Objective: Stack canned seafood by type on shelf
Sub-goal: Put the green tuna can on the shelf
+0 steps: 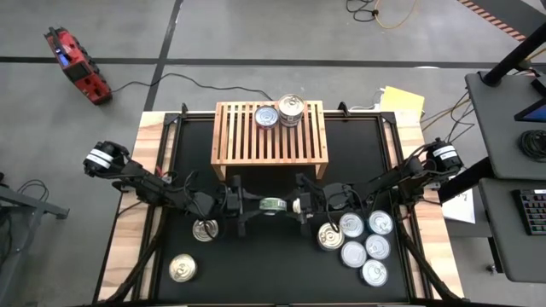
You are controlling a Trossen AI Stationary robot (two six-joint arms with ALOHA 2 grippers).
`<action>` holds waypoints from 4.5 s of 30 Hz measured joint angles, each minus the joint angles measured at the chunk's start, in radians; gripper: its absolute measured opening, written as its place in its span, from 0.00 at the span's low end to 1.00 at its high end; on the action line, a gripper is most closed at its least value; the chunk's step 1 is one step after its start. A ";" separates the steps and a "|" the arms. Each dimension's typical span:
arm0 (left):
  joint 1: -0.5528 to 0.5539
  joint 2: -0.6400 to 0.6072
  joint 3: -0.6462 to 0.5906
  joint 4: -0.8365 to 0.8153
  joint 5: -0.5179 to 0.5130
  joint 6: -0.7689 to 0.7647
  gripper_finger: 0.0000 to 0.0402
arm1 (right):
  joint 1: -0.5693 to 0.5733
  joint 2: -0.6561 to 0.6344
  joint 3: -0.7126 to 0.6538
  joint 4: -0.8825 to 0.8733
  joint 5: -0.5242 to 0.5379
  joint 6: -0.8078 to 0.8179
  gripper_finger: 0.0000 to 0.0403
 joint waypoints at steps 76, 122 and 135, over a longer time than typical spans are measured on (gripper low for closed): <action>0.011 -0.343 -0.230 -0.132 0.082 -1.361 0.31 | 0.092 0.020 0.261 -0.381 0.349 -1.214 0.68; 0.016 -0.335 -0.229 -0.086 0.039 -1.007 0.72 | 0.058 0.179 0.410 -0.380 0.567 -1.294 0.33; 0.007 -0.340 -0.228 -0.084 0.081 -0.102 0.72 | 0.043 0.040 0.369 -0.469 0.622 -1.136 0.33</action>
